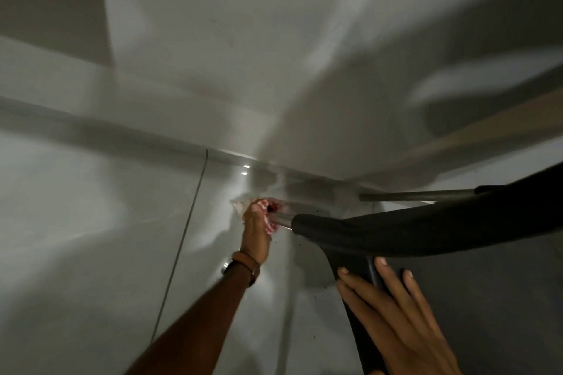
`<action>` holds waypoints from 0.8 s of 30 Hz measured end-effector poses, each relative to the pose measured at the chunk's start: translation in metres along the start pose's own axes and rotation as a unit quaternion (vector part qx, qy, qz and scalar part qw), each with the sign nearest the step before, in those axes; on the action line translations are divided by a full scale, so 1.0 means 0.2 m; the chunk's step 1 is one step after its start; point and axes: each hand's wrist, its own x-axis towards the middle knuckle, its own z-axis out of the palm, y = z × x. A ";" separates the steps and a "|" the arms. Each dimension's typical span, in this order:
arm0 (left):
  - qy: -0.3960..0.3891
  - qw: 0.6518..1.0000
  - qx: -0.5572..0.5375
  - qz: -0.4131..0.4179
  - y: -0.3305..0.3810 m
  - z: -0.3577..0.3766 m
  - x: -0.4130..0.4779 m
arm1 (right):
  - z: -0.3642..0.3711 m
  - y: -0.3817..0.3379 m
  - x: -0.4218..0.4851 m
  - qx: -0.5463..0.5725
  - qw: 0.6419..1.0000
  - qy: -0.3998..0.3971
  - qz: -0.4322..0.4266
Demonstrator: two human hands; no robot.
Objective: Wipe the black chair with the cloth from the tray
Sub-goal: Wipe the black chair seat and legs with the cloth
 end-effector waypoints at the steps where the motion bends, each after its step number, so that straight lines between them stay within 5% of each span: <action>1: 0.006 1.000 -0.002 -0.021 -0.02 -0.02 0.05 | 0.00 -0.01 0.00 -0.005 1.000 0.002 0.001; 9: 0.011 0.997 0.020 -0.078 -0.06 -0.09 0.18 | -0.01 -0.01 0.01 -0.031 0.999 0.013 -0.011; 20: -0.080 0.995 -0.006 0.060 0.34 0.09 -0.46 | -0.03 -0.06 -0.01 0.039 0.997 -0.039 0.062; 24: -0.039 0.998 0.043 0.020 0.23 0.04 -0.29 | -0.01 -0.04 -0.02 0.041 0.997 -0.032 0.053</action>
